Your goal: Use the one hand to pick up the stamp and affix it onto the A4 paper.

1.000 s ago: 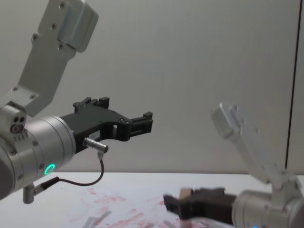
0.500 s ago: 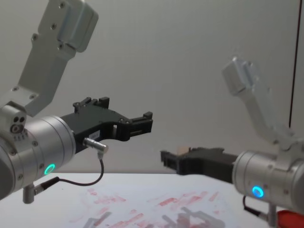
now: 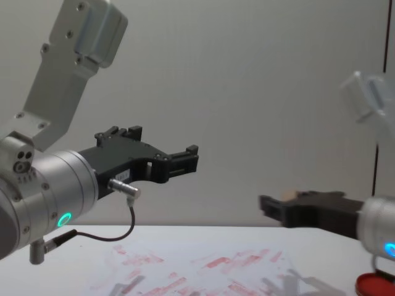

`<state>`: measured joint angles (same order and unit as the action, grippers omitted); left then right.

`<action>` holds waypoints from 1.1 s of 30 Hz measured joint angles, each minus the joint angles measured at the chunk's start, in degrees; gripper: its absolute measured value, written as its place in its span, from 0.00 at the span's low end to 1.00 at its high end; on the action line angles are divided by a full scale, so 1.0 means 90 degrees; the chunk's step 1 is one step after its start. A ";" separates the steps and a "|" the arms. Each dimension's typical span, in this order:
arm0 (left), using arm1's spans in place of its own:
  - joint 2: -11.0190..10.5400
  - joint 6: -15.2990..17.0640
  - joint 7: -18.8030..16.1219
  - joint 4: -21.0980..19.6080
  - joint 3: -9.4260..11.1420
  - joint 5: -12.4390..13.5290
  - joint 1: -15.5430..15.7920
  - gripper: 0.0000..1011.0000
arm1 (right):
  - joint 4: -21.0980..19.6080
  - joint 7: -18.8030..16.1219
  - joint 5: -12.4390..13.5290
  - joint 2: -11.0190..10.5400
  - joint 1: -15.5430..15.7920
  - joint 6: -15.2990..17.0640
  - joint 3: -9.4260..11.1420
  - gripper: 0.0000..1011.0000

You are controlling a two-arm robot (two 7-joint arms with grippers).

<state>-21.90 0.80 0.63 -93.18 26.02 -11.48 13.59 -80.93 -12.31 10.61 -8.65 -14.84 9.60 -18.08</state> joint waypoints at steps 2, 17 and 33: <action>0.0000 0.0000 0.0000 0.0000 0.0000 0.0000 0.0000 0.99 | -0.0088 0.0096 0.0012 -0.0097 0.0091 0.0038 0.0072 0.47; 0.0000 0.0000 0.0000 0.0000 0.0000 0.0000 0.0000 0.99 | -0.0340 0.0607 0.0039 -0.0522 0.0494 0.0131 0.0386 0.47; 0.0000 0.0000 0.0000 0.0000 0.0000 0.0000 0.0000 0.99 | -0.0297 0.0757 -0.0039 -0.0711 0.0701 0.0236 0.0516 0.47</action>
<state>-21.89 0.80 0.62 -93.18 26.02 -11.48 13.59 -83.61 -5.50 10.26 -15.04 -8.54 11.72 -13.44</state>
